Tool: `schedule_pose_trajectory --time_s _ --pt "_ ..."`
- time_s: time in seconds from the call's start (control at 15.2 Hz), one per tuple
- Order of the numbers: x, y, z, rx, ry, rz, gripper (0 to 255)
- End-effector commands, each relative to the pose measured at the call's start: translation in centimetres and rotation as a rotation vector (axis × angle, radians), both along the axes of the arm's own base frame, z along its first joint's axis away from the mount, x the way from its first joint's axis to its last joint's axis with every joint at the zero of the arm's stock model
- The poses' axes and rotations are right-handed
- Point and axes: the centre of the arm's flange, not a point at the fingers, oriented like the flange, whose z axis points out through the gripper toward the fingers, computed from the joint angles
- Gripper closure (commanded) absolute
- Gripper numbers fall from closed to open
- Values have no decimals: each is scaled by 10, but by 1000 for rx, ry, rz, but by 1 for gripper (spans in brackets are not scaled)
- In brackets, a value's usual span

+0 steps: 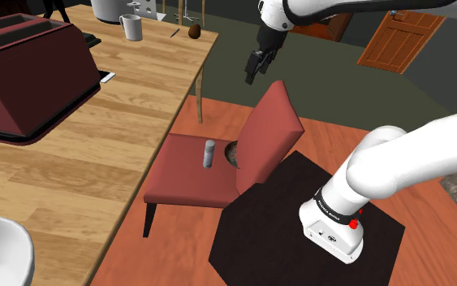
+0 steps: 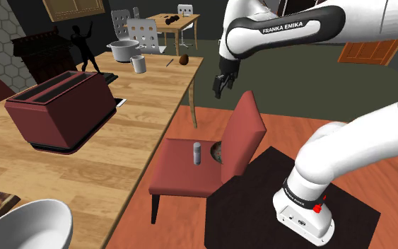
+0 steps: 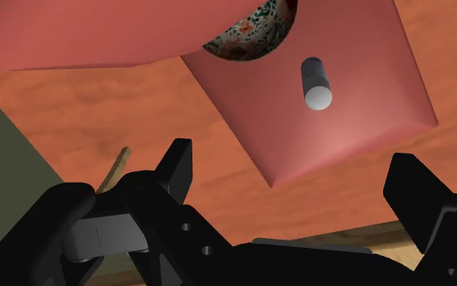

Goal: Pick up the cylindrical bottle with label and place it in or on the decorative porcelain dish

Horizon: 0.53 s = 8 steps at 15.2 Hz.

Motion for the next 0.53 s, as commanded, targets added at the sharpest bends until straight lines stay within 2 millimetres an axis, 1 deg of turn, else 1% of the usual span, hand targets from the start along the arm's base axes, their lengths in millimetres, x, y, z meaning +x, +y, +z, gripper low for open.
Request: schedule_pose_trajectory --time_s 0.0,0.46 --pt "9 6 -27 1 10 6 0" --pt "45 25 -111 7 50 26 0"
